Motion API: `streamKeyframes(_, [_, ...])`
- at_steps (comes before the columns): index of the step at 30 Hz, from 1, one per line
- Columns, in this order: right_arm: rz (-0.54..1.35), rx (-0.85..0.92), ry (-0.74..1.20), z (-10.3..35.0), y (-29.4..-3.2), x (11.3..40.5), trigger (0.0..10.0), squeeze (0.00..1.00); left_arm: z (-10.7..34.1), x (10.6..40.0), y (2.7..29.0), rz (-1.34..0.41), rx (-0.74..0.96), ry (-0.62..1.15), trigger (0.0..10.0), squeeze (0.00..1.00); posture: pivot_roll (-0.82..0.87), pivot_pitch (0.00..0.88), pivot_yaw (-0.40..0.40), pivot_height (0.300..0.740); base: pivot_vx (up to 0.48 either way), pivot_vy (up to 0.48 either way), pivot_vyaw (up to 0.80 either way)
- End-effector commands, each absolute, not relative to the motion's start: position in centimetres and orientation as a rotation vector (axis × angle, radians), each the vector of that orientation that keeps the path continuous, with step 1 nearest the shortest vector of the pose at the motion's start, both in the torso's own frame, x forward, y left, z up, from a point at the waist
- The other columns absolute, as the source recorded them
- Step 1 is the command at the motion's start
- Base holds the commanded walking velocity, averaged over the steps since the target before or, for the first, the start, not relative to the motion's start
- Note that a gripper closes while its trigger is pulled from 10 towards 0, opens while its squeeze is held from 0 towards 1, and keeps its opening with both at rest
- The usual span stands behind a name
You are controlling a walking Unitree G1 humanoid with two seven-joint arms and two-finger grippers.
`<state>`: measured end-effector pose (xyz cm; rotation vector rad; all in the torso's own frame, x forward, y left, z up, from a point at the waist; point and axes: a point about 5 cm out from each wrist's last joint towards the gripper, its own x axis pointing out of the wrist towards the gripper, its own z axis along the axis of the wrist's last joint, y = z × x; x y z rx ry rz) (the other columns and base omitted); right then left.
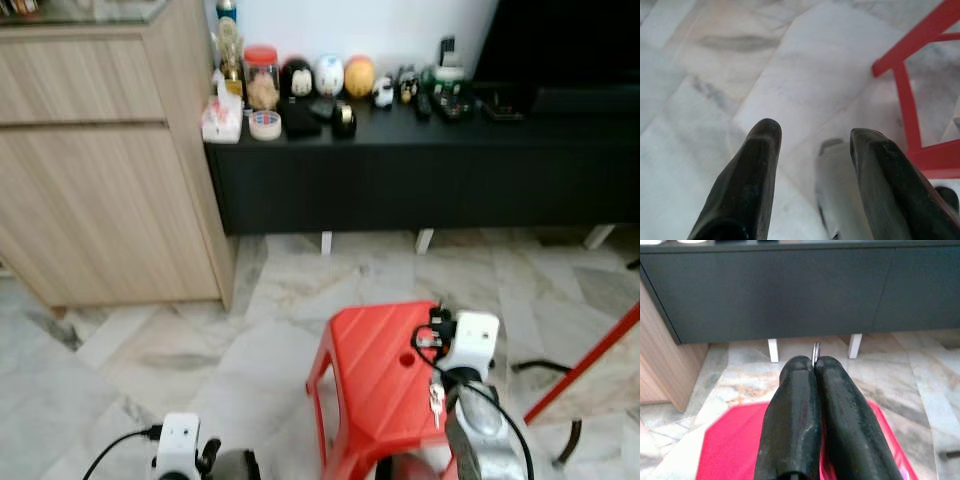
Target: Hang keys on a hook
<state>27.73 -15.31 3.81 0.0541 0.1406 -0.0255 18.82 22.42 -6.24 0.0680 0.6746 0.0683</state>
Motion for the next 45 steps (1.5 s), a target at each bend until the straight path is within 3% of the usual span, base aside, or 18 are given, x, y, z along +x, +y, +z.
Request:
streamKeyframes(1, [-0.031,0.044,0.119,4.1,-15.9,27.9,10.0,0.0,-6.9,17.6,22.8,0.087,0.071,0.724,10.0,0.0,0.04,0.0,-0.049,0.706,0.0,0.0,0.0])
streamKeyframes(7, [-0.039,0.037,0.106,4.3,-15.8,28.1,10.0,0.0,-7.4,16.9,23.1,0.122,0.063,0.774,10.0,0.0,0.05,0.0,-0.049,0.74,0.0,0.0,0.0])
streamKeyframes(17, [0.012,0.056,0.141,3.7,-13.7,27.8,10.0,0.0,-8.2,15.6,22.9,0.1,0.075,0.84,10.0,0.0,0.06,0.0,-0.062,0.74,0.0,0.0,0.0])
streamKeyframes(26, [0.017,0.042,0.143,3.6,-13.4,27.6,10.0,0.0,-9.1,13.9,22.4,0.076,0.077,0.905,10.0,0.0,0.06,0.0,-0.069,0.74,0.0,0.0,0.0])
streamKeyframes(45, [0.012,0.036,0.15,3.6,-13.3,27.7,10.0,0.0,-9.6,12.3,22.9,0.091,0.065,0.974,10.0,0.0,0.07,0.0,-0.071,0.74,-0.289,0.0,0.0])
